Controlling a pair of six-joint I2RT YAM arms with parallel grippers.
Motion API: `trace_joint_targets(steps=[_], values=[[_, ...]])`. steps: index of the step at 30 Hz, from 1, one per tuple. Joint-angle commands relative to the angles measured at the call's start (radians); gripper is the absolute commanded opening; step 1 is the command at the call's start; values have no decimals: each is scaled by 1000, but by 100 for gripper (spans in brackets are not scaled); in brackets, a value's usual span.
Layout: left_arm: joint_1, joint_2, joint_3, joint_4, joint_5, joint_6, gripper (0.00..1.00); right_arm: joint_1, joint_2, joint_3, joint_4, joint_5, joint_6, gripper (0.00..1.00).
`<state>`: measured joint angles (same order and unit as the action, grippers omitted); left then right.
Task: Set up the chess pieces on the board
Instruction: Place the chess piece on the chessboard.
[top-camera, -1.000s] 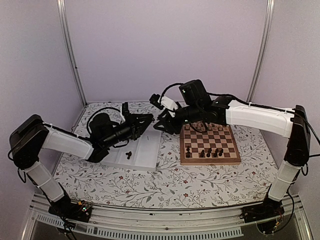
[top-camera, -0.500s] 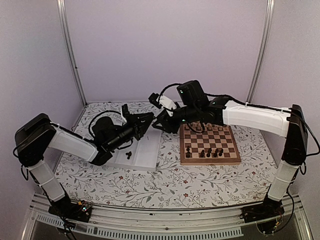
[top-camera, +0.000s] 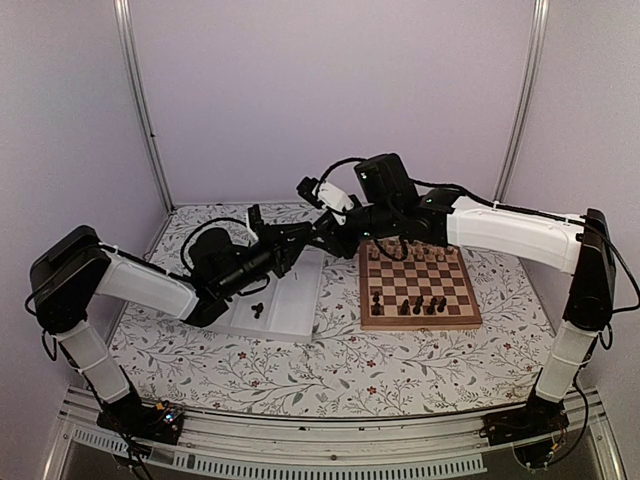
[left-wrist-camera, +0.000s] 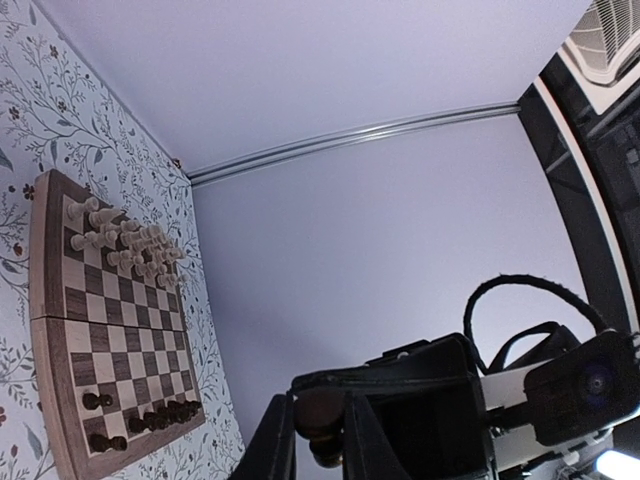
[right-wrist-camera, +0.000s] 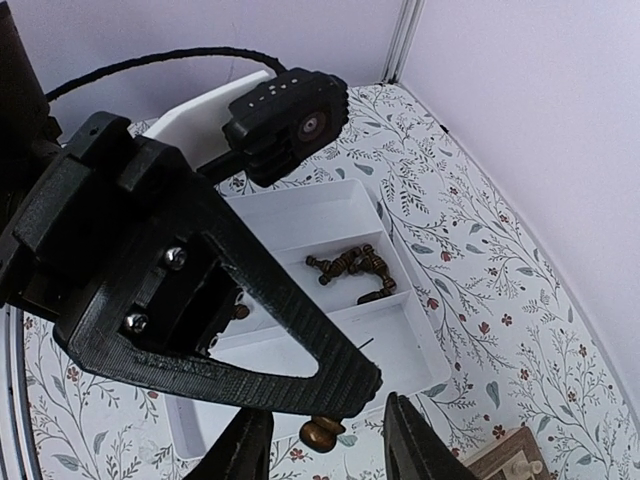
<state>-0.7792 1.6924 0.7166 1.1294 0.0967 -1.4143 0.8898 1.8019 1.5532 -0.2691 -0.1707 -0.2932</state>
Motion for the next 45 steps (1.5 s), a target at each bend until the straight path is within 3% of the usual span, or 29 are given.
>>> trace_joint_targets(steps=[1,10,15,19,21,25,26,27,28,31,33,36,38,40,45], values=[[-19,3,27,-16,22,21,15,3,-21,37,13,22,-22,39],[-20,8,40,-44,54,19,15,1,-16,30,25,20,-29,23],[-19,11,55,-105,87,30,23,-18,-28,44,22,27,-57,17],[-15,-6,61,-171,84,66,36,-45,-47,21,18,6,-70,12],[-6,-25,62,-204,85,86,55,-68,-60,-4,13,-18,-70,11],[53,-87,65,-319,137,170,67,-131,-106,-85,-18,-79,-88,10],[76,-112,62,-355,148,198,82,-146,-127,-106,-29,-86,-99,10],[98,-137,66,-401,159,237,97,-172,-141,-130,-43,-90,-105,11],[121,-172,77,-469,171,283,99,-193,-160,-152,-64,-101,-113,10],[177,-241,192,-763,155,527,99,-262,-220,-225,-139,-116,-159,10],[179,-268,330,-969,78,740,99,-309,-254,-261,-221,-90,-224,10],[175,-293,445,-1143,-70,1047,99,-397,-287,-295,-328,-45,-307,10],[175,-308,440,-1151,-198,1148,99,-468,-299,-297,-412,-28,-388,10],[183,-317,413,-1146,-364,1152,100,-531,-289,-295,-491,-3,-459,10],[216,-346,325,-1056,-235,1270,98,-643,-217,-281,-669,70,-573,8]])
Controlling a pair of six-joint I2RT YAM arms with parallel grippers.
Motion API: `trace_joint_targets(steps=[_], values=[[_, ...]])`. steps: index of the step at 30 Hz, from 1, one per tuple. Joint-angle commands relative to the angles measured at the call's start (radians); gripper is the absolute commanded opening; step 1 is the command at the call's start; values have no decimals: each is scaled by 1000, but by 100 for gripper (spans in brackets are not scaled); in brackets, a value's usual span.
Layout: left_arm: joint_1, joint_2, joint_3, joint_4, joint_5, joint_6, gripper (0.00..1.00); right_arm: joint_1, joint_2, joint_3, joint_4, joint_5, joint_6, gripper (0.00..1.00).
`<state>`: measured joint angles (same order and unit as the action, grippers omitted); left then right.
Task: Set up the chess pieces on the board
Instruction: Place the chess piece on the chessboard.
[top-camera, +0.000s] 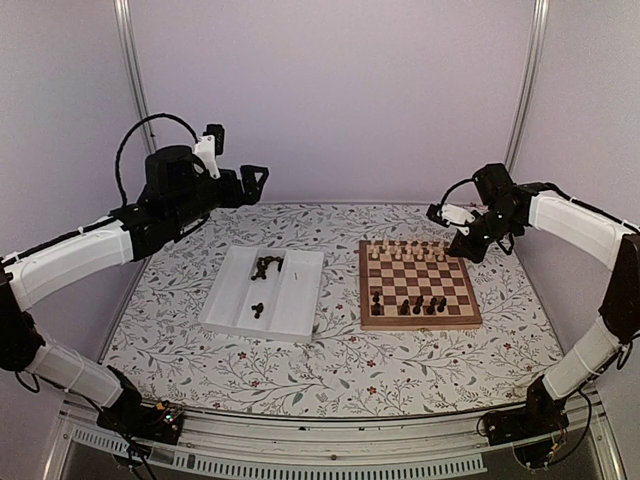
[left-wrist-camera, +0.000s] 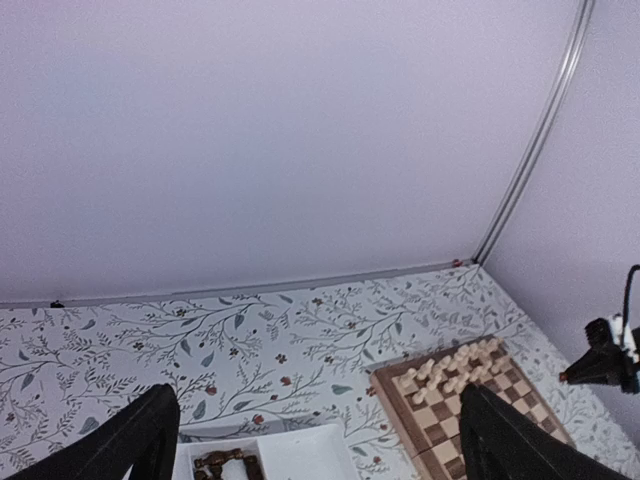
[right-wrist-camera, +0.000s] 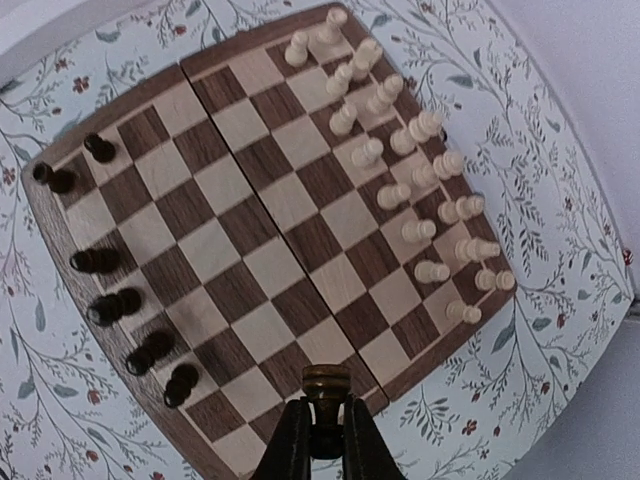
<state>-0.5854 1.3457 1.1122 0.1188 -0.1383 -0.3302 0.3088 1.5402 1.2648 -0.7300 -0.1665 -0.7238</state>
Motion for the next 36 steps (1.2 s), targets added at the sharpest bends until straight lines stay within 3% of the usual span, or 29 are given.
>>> trace_joint_targets(steps=[1,13,36], values=[[24,-3,-77,-47,31,205,96,-77,58,9,-244,75,-157,8],[29,-5,-72,-150,90,226,92,-100,243,137,-426,157,-185,9],[30,38,-25,-233,94,219,90,-70,417,236,-494,192,-150,14]])
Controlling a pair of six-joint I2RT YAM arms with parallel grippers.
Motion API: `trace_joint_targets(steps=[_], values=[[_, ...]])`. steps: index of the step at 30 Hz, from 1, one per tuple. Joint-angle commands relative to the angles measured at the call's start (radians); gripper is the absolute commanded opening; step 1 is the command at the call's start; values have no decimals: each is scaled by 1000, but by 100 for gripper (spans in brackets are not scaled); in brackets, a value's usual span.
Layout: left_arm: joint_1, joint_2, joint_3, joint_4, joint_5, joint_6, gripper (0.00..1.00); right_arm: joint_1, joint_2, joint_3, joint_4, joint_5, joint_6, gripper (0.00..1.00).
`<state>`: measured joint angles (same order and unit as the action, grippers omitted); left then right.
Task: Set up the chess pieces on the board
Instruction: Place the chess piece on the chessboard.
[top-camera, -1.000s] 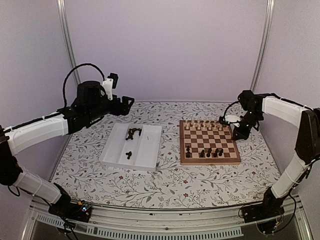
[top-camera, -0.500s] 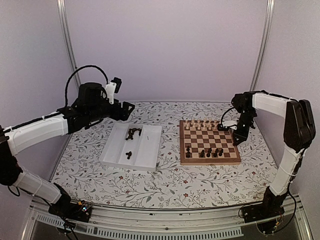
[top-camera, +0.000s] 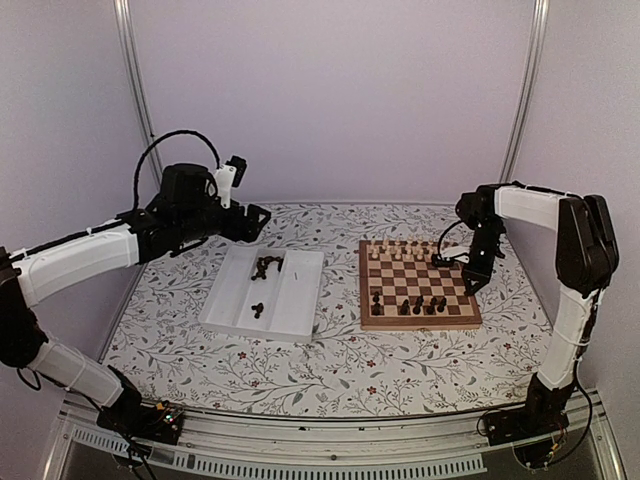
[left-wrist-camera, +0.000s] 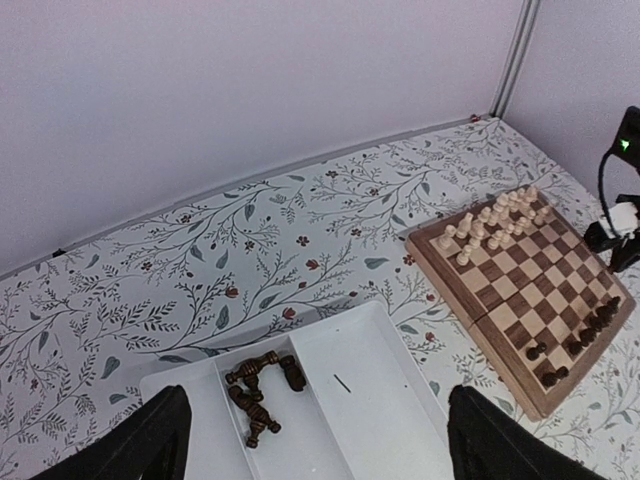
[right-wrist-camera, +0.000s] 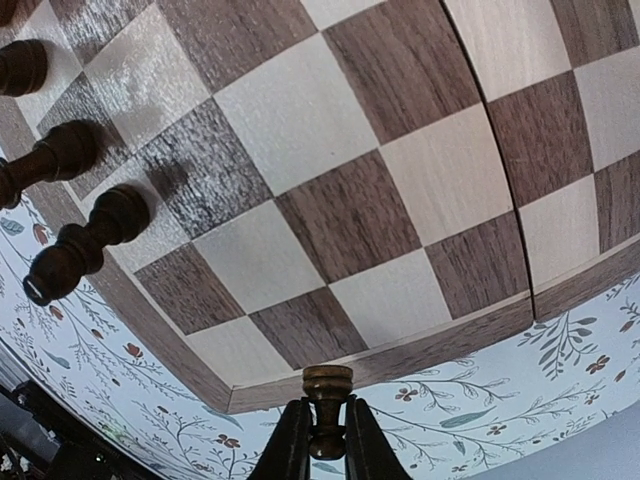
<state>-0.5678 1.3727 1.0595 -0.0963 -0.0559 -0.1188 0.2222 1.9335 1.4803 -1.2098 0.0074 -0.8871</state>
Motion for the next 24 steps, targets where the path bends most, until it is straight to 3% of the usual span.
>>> trace_joint_targets(steps=[1,24], values=[[12,12,27,-20,13,8,90,19,28,20,-14,19,16,14],[12,55,52,-57,43,-6,91,51,56,15,-9,27,29,19]])
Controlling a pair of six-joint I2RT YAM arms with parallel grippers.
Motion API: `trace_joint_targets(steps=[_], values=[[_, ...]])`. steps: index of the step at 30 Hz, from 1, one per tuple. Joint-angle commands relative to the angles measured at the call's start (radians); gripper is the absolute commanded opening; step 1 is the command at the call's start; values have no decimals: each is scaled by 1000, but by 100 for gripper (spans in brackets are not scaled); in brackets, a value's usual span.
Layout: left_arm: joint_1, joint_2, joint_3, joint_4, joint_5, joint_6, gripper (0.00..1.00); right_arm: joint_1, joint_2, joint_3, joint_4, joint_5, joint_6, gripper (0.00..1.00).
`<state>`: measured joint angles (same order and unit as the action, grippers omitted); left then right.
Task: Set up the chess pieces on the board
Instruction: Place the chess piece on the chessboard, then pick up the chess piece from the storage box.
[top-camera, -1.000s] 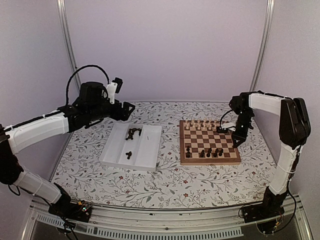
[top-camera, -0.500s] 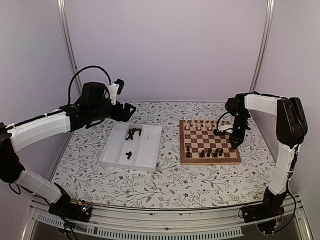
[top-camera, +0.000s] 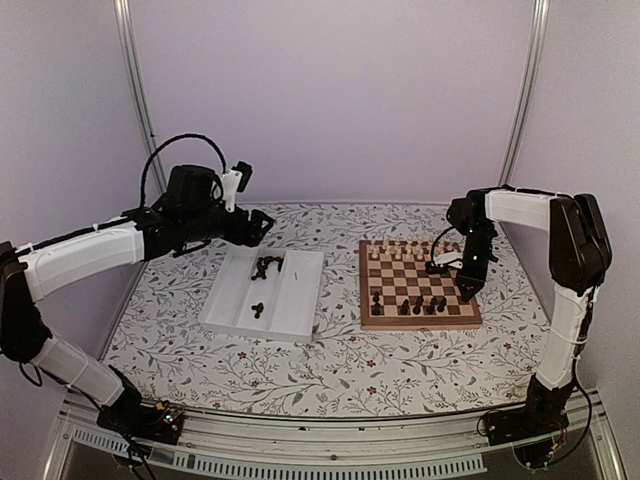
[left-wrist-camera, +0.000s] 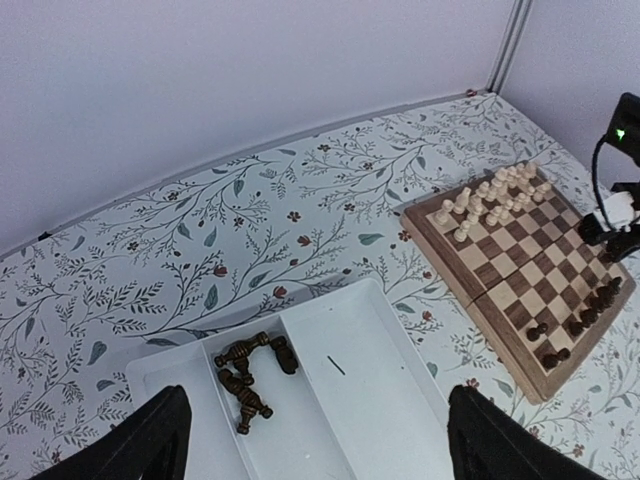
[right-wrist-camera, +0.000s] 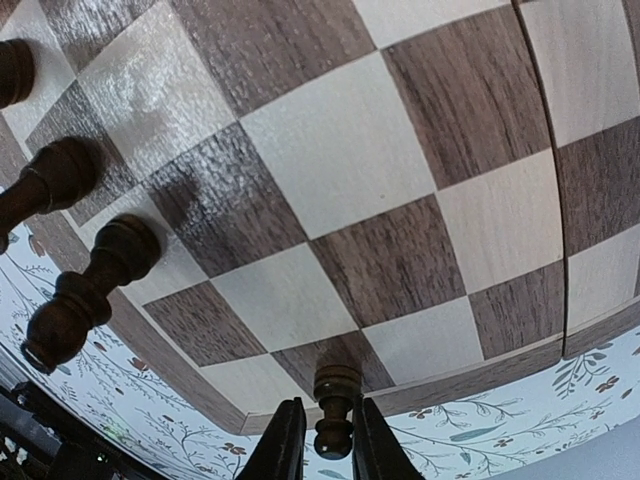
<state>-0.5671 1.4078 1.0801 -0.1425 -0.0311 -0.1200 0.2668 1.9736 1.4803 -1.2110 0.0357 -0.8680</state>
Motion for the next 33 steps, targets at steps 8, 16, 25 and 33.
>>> trace_joint_targets(steps=[8,16,25,33], values=[[12,30,37,-17,23,-8,90,11,16,23,-12,-22,18,17],[9,42,40,-34,6,-4,89,11,-12,53,-15,-25,21,24],[-28,156,162,-388,-51,13,62,-33,-226,78,30,-172,41,33],[-69,259,208,-619,95,-62,41,-56,-468,-218,534,-278,205,36]])
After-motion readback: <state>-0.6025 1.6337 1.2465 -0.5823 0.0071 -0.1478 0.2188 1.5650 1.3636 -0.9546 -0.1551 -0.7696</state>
